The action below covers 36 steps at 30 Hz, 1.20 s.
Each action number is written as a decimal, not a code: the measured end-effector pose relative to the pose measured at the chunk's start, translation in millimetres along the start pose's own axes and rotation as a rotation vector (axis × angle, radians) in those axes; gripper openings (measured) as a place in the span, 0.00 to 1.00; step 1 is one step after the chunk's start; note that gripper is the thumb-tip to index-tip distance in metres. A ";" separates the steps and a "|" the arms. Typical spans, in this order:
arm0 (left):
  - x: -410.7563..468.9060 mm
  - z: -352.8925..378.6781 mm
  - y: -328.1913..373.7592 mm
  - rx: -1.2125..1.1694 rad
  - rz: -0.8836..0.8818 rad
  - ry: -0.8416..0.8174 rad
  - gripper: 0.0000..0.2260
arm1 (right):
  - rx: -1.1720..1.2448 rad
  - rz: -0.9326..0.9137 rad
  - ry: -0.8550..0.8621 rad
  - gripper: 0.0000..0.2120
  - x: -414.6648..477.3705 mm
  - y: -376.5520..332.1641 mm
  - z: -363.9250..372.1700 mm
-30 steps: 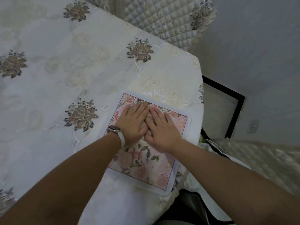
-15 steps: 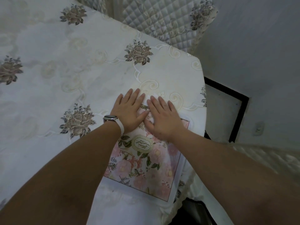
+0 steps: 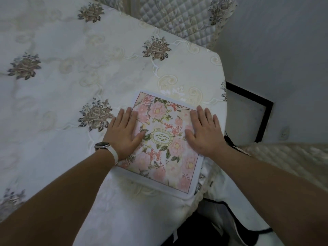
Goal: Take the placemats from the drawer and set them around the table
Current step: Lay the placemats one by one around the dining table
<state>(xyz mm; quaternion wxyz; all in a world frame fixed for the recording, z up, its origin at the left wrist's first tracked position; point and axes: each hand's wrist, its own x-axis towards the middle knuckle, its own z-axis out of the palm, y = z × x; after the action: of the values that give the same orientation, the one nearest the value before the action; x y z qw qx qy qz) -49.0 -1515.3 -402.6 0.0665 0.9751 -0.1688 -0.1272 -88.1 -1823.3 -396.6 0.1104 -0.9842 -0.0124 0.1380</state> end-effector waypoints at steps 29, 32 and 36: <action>-24.3 10.3 37.5 -0.011 -0.112 0.012 0.32 | -0.001 -0.079 0.029 0.33 -16.6 -61.9 20.2; -32.0 9.5 25.4 -0.020 -0.206 0.036 0.32 | 0.016 0.031 0.056 0.33 -11.4 -32.2 13.8; -60.3 12.8 26.1 -0.064 -0.318 0.028 0.33 | 0.056 0.072 0.033 0.33 -18.6 1.7 3.8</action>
<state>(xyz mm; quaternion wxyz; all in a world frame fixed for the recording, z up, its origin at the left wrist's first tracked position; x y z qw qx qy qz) -115.5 -1519.9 -396.7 0.0787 0.9886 -0.0071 -0.1279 -107.0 -1825.2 -395.6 0.1331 -0.9827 0.0288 0.1258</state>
